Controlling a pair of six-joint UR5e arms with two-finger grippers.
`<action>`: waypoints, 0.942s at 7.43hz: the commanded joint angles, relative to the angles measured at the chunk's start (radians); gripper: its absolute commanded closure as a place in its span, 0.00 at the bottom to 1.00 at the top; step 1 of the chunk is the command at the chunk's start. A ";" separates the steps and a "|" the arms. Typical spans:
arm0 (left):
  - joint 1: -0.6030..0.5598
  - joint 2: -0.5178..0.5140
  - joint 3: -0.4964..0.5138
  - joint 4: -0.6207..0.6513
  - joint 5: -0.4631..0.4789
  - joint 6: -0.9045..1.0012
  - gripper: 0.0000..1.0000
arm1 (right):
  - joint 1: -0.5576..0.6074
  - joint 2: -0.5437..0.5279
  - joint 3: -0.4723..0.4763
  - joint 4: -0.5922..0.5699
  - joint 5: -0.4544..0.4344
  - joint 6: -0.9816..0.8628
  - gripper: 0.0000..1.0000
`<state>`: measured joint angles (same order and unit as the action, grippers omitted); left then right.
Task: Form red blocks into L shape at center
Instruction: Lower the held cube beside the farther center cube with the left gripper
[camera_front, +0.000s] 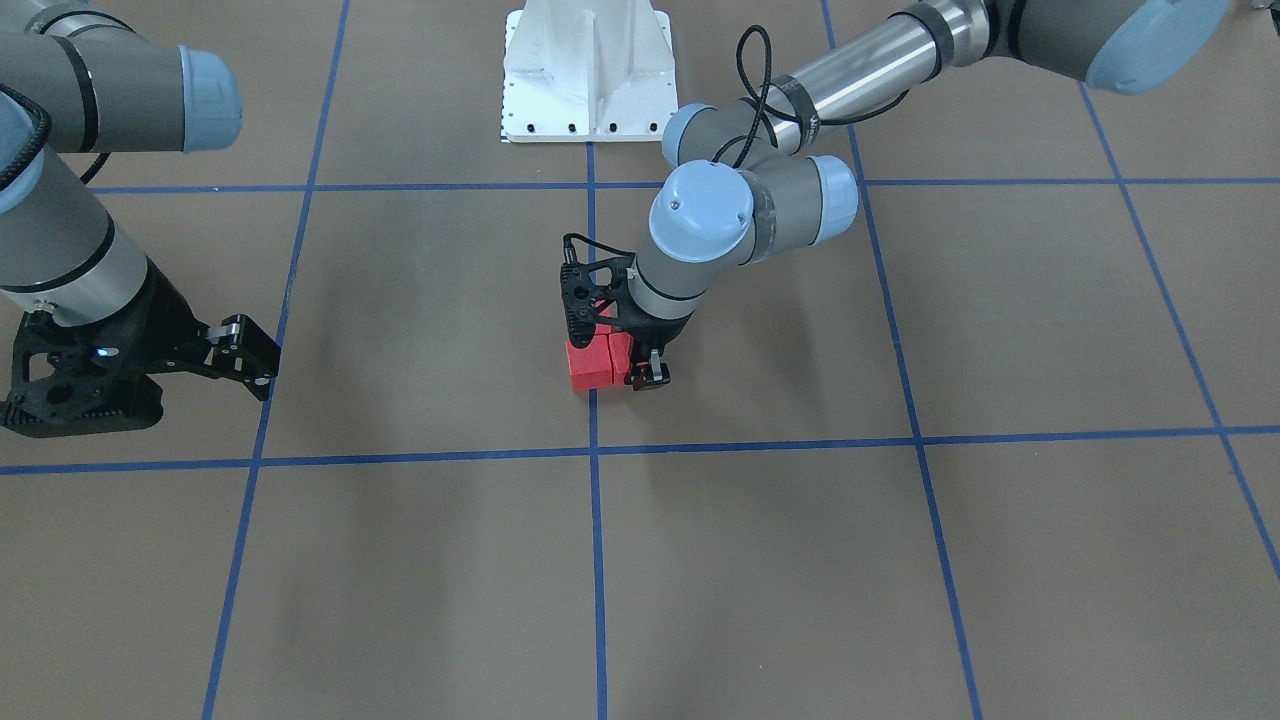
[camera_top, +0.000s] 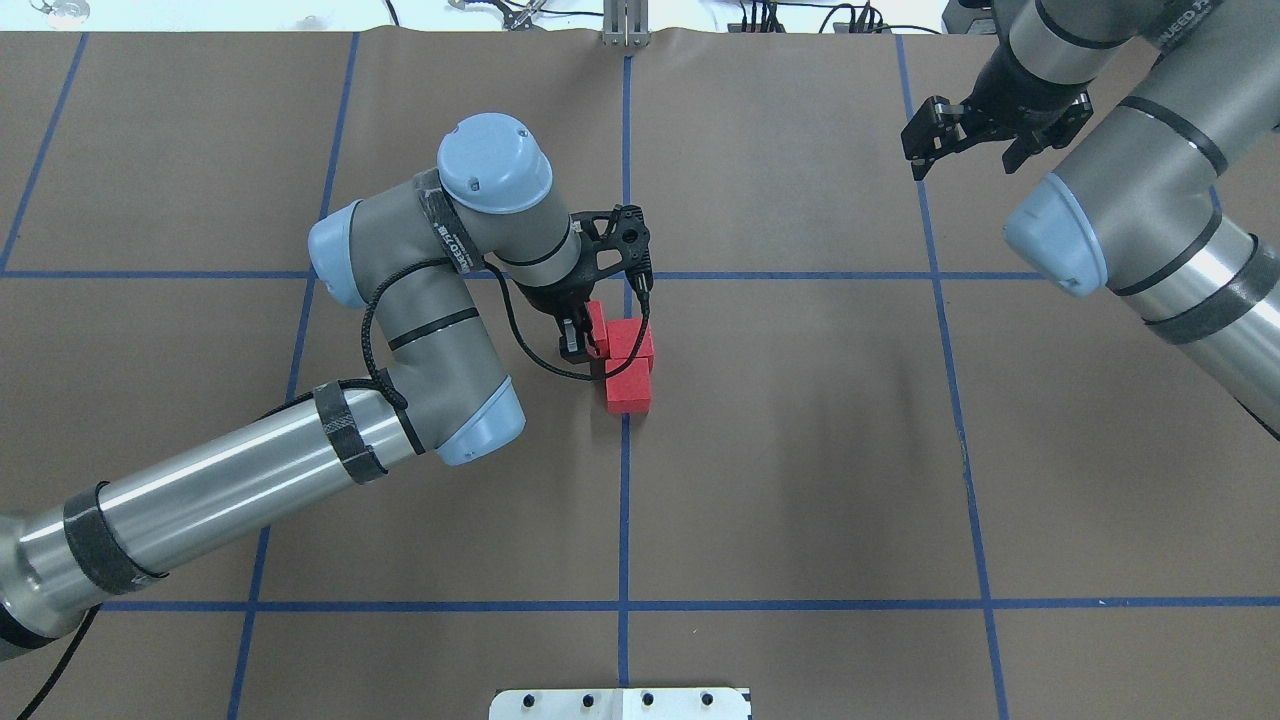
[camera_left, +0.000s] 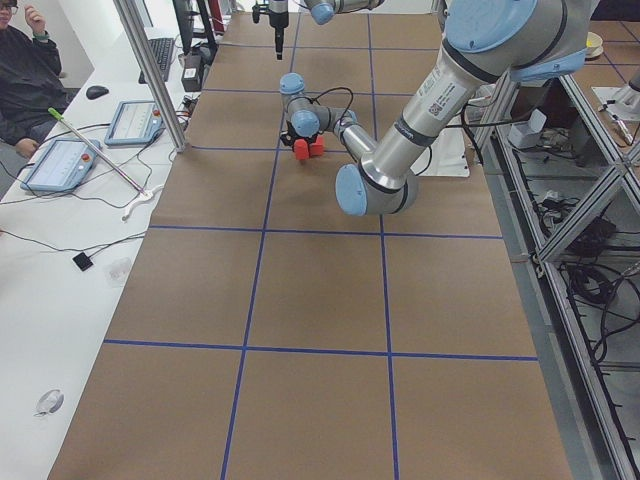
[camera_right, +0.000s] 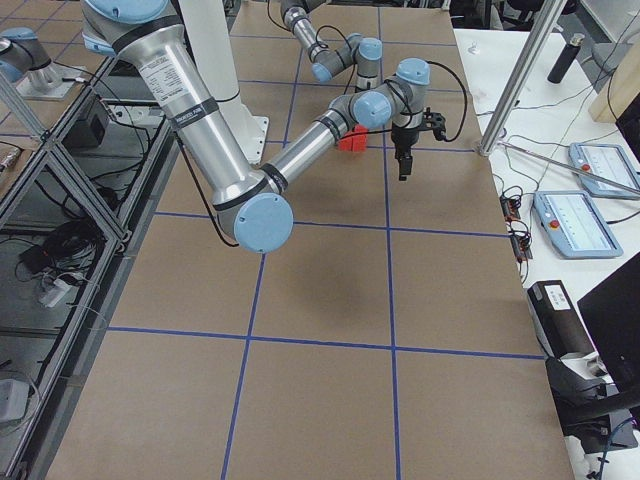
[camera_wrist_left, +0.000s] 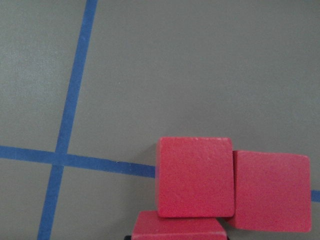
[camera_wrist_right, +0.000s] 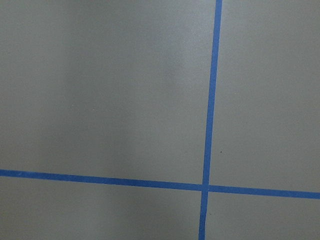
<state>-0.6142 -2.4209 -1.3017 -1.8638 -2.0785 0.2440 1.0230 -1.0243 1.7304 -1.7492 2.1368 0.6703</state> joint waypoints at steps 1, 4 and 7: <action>0.007 0.003 0.002 0.000 0.002 0.001 1.00 | -0.001 0.001 0.000 -0.001 -0.002 0.002 0.01; 0.019 0.000 0.001 -0.005 0.005 0.001 0.84 | 0.000 0.004 0.000 -0.001 -0.002 0.005 0.01; 0.021 0.000 -0.004 -0.006 0.009 0.000 0.49 | 0.000 0.006 0.000 -0.001 -0.002 0.006 0.01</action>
<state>-0.5945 -2.4205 -1.3041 -1.8686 -2.0705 0.2455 1.0231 -1.0190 1.7303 -1.7499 2.1353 0.6762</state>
